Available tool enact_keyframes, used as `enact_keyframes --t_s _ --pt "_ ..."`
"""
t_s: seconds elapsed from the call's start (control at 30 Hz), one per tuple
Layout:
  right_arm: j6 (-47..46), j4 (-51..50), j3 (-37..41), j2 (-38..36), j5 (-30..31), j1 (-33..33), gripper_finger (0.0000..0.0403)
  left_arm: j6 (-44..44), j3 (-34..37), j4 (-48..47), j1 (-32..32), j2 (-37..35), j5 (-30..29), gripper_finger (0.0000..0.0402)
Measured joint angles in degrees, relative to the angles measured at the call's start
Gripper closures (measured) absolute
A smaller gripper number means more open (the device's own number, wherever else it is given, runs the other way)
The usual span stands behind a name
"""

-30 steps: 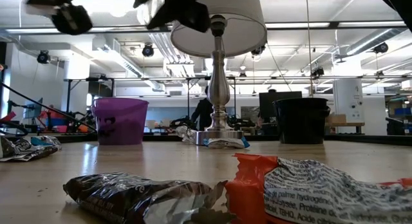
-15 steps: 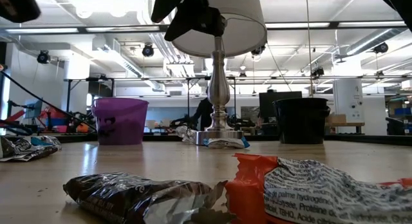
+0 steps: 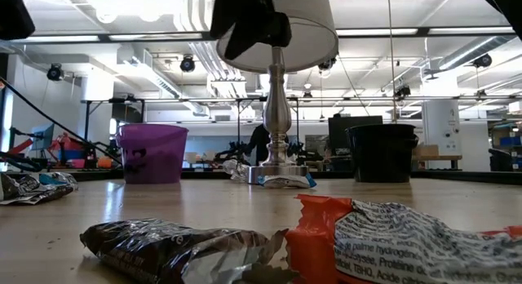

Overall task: Sort candy
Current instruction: Put the black chocolate into the orange bucket, then put the white chocolate into the black bin

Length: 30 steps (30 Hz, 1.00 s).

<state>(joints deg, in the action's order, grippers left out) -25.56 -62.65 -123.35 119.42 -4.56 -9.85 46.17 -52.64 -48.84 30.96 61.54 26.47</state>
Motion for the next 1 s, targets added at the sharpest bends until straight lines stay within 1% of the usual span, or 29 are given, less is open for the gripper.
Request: enact_keyframes --t_s 0.2,0.33,0.5,0.63,0.8,0.9,1.0 --pt "0.07 -0.71 0.0 0.0 0.02 0.0 0.0241 -0.48 0.0 0.01 0.0 0.04 -0.17 0.0276" --pt "0.09 -0.54 0.0 0.0 0.02 0.0 0.0241 -0.8 0.0 0.02 -0.02 -0.83 -0.74 0.0249" --pt "0.42 0.17 0.02 0.0 0.08 0.22 0.0241 -2.84 -0.03 -0.44 -0.02 -2.49 -4.09 0.0228" --pt "1.46 2.25 0.04 0.1 0.26 0.7 0.0241 -4.15 -0.04 -5.43 -0.02 -4.27 -11.42 0.0226" --pt "2.28 5.35 0.09 0.75 1.7 1.45 0.0241 -3.8 -0.04 -16.76 -0.02 -5.35 -25.86 0.023" --pt "2.29 6.11 0.13 0.98 3.66 1.98 0.0241 -1.08 -0.04 -20.51 -0.05 -5.4 -34.67 0.0232" --pt "1.95 6.12 0.13 1.31 4.92 2.6 0.0241 3.82 -0.02 -20.72 -0.14 -5.4 -40.55 0.0233"
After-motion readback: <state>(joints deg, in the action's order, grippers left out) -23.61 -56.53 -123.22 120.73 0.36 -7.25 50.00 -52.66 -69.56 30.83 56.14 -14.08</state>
